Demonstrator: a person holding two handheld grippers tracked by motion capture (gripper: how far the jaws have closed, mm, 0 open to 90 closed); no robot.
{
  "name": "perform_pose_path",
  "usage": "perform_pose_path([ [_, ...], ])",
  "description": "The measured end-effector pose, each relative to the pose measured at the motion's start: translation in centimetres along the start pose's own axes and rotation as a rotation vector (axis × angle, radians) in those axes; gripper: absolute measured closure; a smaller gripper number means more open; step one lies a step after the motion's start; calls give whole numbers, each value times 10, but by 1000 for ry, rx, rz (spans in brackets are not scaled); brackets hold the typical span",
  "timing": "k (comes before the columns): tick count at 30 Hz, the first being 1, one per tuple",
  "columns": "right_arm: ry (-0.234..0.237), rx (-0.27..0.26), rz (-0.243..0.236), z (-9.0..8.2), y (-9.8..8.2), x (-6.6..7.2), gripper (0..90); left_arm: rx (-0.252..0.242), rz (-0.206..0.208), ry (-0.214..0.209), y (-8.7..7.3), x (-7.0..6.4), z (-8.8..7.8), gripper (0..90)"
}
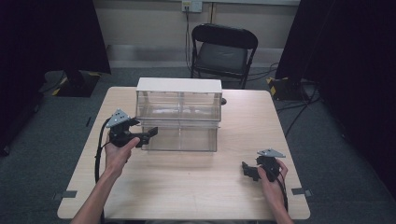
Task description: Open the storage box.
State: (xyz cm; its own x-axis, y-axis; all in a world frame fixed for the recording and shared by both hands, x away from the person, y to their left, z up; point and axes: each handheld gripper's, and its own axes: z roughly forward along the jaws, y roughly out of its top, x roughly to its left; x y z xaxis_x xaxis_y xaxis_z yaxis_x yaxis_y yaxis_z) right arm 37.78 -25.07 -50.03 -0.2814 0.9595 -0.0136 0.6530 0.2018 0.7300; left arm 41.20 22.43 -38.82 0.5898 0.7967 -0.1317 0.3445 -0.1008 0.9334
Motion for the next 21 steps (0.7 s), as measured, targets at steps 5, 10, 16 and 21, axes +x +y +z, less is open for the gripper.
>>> perform_pose_path([
  [5, 0, 0, 0, 0, 0, 0, 95, 5, 9, -1, 3, 0, 1, 78],
  [10, 0, 0, 0, 0, 0, 0, 94, 7, 2, 6, 4, 0, 3, 65],
  [16, 1, 0, -1, 0, 0, 0, 93, 6, -16, -5, 4, 2, 2, 71],
  [21, 1, 1, -1, 0, 0, 0, 93, 11, -14, -6, 4, 2, 2, 75],
])
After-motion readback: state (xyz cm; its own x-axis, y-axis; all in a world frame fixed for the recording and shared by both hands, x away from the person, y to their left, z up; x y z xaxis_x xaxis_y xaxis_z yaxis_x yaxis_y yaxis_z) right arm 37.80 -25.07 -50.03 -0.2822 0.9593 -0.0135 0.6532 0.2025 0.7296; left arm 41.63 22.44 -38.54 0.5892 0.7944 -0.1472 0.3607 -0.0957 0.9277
